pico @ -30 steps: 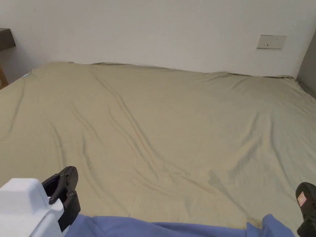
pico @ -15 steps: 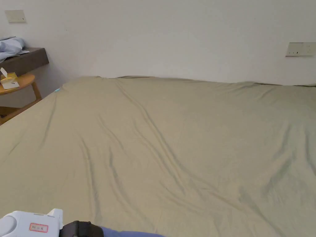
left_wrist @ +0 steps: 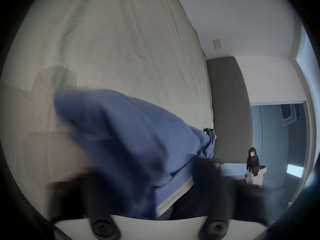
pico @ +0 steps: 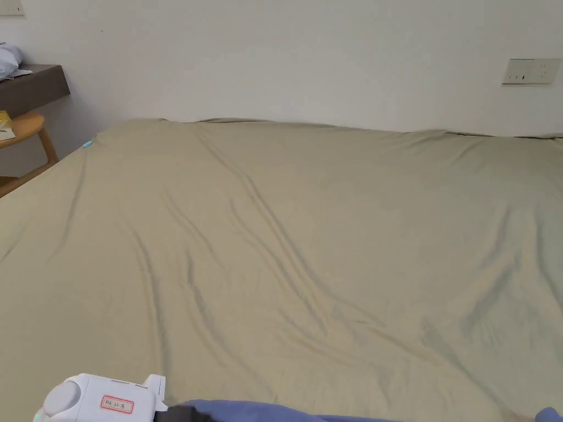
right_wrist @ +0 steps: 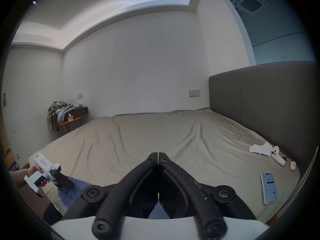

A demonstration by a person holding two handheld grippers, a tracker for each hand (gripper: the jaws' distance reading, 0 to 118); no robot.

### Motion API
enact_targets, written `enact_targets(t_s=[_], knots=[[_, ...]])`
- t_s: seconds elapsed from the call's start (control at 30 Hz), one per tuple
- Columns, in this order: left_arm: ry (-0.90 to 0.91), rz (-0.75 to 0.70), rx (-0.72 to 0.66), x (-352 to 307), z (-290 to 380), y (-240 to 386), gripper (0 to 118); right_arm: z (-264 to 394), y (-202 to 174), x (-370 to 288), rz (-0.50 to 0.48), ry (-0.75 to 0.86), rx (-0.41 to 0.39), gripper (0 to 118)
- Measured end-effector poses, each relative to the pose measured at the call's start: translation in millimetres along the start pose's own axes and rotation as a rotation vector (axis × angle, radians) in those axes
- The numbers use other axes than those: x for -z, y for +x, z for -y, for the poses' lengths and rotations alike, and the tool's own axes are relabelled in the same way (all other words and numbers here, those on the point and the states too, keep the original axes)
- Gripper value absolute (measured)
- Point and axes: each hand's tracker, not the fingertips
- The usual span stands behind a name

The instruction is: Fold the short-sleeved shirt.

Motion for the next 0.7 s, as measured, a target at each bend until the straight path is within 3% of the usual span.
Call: enact_targets(t_s=[0.03, 0.1, 0.37, 0.5, 0.6, 0.7], knots=[[-0.014, -0.087, -0.038, 7.5, 0.4, -4.2, 8, -0.2, -1.8, -0.4, -0.003, -0.001, -0.007, 2], [-0.046, -0.101, -0.058, 12.6, 5.0, -9.2, 10, -0.9, -3.2, -1.3, -0.004, -0.001, -0.011, 2], [0.064, 0.124, -0.123, -61.4, 4.5, -43.2, 10, -10.0, -1.2, -7.1, 0.049, 0.02, -0.035, 2], [0.219, -0.121, -0.222, -120.5, 18.5, -64.2, 10, -12.9, -0.4, -8.1, 0.073, 0.038, -0.039, 2], [0.312, -0.197, -0.266, -139.0, 26.2, -51.6, 10, -10.4, 3.4, -5.5, 0.074, 0.034, -0.025, 2], [0.246, -0.138, -0.038, -128.0, 28.5, 9.3, 10, -10.0, 4.0, -4.5, 0.072, 0.031, -0.026, 2]])
